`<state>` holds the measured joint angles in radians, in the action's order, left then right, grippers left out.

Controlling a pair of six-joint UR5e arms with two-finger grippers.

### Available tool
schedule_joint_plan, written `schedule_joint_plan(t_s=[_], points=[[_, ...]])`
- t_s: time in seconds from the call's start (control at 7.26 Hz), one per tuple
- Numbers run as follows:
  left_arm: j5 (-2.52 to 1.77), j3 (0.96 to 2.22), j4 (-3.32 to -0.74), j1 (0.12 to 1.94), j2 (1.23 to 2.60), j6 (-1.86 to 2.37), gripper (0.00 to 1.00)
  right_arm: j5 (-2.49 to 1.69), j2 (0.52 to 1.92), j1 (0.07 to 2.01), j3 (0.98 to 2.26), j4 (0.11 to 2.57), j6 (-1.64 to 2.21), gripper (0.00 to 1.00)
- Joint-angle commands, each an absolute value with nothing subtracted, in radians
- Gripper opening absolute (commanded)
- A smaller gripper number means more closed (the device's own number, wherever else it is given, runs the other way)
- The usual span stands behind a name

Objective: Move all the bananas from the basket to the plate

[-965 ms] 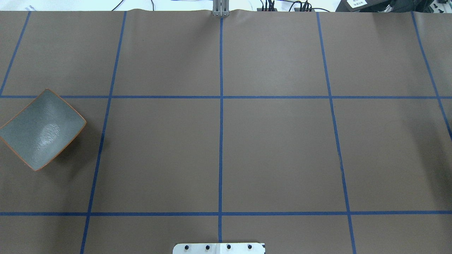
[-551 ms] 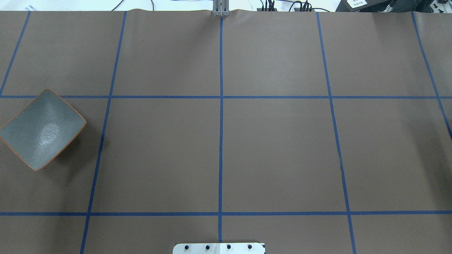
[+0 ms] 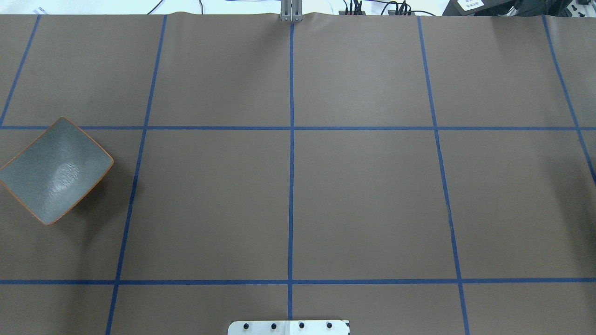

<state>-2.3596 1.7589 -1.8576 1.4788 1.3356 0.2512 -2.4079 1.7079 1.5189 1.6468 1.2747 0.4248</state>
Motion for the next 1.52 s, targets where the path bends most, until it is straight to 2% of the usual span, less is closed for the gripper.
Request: schedule_joint_plan(t_s=[0.0, 0.41, 0.69, 0.96, 1.1, 1.38], points=[[-2.359, 1.756, -1.858, 1.479, 1.336, 0.252, 1.0, -2.44, 1.704, 1.516, 1.625, 1.201, 0.428, 1.0], [-2.359, 1.758, -1.859, 1.479, 1.336, 0.25, 1.0, -2.407, 1.687, 1.516, 1.635, 1.198, 0.398, 1.0], [-2.361, 1.758, -1.859, 1.479, 1.336, 0.25, 1.0, -2.249, 1.684, 1.513, 1.611, 1.207, 0.077, 0.97], [-2.361, 1.758, -1.859, 1.477, 1.336, 0.249, 1.0, -2.255, 1.677, 1.514, 1.534, 1.213, -0.278, 0.97], [-2.361, 1.758, -1.862, 1.477, 1.336, 0.249, 1.0, -2.261, 1.684, 1.529, 1.536, 1.216, -0.399, 0.97], [-2.362, 1.758, -1.874, 1.477, 1.335, 0.25, 1.0, -2.27, 1.627, 1.554, 1.549, 1.421, -0.648, 0.96]])
